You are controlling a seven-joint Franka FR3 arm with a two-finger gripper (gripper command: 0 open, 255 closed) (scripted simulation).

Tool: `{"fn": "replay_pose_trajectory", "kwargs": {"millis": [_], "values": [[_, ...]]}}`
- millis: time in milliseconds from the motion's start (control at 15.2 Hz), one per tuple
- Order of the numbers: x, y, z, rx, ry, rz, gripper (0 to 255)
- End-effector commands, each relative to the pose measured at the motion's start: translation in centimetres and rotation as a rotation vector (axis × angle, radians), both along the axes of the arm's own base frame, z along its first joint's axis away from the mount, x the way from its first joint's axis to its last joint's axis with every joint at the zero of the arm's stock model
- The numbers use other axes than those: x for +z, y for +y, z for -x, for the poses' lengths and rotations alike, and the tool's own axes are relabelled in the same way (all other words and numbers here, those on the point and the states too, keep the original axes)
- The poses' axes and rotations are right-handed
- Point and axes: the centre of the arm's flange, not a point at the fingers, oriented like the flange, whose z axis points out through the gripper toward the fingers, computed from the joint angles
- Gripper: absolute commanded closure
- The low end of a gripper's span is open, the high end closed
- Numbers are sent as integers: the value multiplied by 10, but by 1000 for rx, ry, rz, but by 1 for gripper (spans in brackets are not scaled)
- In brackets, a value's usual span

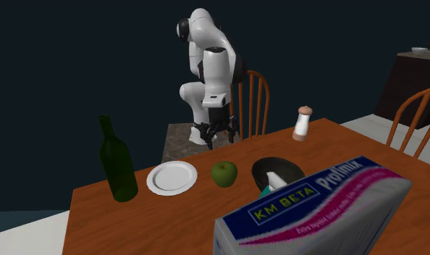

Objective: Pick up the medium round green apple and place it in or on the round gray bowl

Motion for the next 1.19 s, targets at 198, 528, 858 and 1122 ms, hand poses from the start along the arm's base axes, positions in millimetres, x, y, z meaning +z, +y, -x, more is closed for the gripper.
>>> {"fn": "replay_pose_trajectory", "kwargs": {"millis": [198, 528, 858, 1122], "values": [[-35, 5, -14, 40, 1, 7, 0], [-59, 6, -18, 40, 1, 7, 0], [-59, 6, -18, 40, 1, 7, 0], [-59, 6, -18, 40, 1, 7, 255]]}}
